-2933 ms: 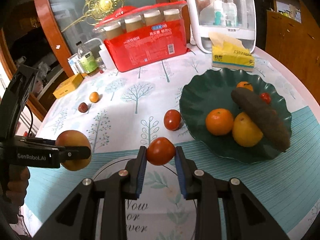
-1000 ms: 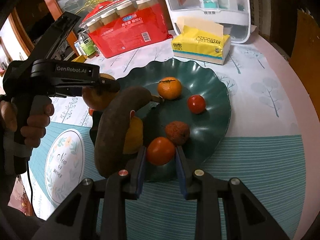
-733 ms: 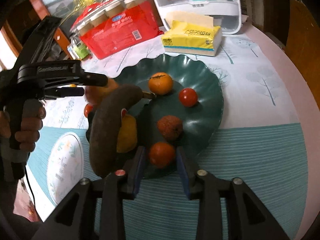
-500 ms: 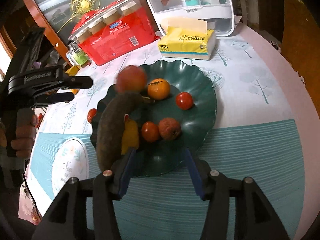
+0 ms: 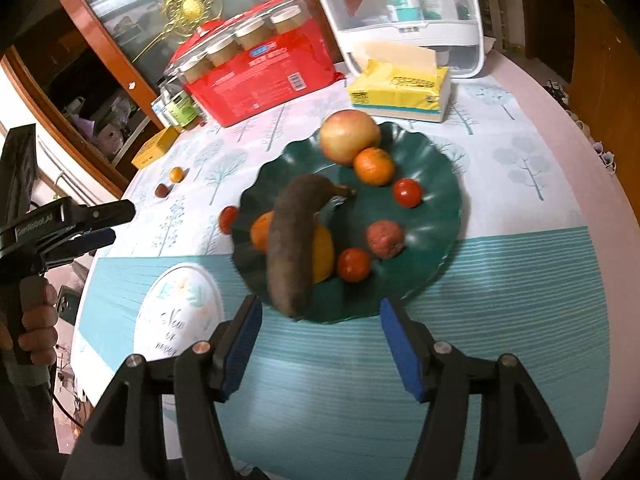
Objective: Organize fruits
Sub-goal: 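Withdraw both open tools and move toward the remaining fruits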
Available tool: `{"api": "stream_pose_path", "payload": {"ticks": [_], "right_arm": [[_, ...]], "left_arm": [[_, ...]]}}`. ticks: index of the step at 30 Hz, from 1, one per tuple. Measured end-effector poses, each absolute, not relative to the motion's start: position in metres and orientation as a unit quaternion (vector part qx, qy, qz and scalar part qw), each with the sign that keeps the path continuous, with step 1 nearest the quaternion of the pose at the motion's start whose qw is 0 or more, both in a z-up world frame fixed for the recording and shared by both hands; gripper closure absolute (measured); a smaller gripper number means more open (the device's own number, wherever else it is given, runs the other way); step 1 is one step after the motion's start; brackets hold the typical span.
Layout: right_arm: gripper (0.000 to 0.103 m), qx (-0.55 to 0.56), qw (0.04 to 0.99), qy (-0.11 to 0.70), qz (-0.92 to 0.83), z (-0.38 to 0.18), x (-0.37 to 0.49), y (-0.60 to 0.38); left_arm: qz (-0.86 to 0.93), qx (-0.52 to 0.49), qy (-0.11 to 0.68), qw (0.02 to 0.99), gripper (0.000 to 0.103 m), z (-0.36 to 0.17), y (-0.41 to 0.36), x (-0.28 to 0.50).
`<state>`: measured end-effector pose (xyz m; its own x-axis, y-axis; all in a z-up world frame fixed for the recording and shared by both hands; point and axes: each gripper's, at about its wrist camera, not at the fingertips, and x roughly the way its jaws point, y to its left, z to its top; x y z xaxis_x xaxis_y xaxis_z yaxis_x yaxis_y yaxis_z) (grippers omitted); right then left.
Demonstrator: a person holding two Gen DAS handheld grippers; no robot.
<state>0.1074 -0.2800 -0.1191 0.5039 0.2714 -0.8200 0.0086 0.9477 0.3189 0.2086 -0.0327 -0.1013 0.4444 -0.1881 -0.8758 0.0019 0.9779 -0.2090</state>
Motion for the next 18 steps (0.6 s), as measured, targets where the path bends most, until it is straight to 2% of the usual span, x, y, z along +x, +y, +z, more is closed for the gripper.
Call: {"api": "stream_pose_path", "payload": {"ticks": [9,18], "right_arm": [[0.041,0.157,0.84,0.512,0.085,-0.113,0.104,-0.237],[0.041,0.182,0.828,0.526,0.065,-0.112,0.113,-0.187]], "left_arm": [[-0.023,-0.079,0.513,0.855,0.02,-0.087,0.028,0.187],[-0.009,-0.07,0.507,0.859,0.02,-0.075,0.093,0.198]]}}
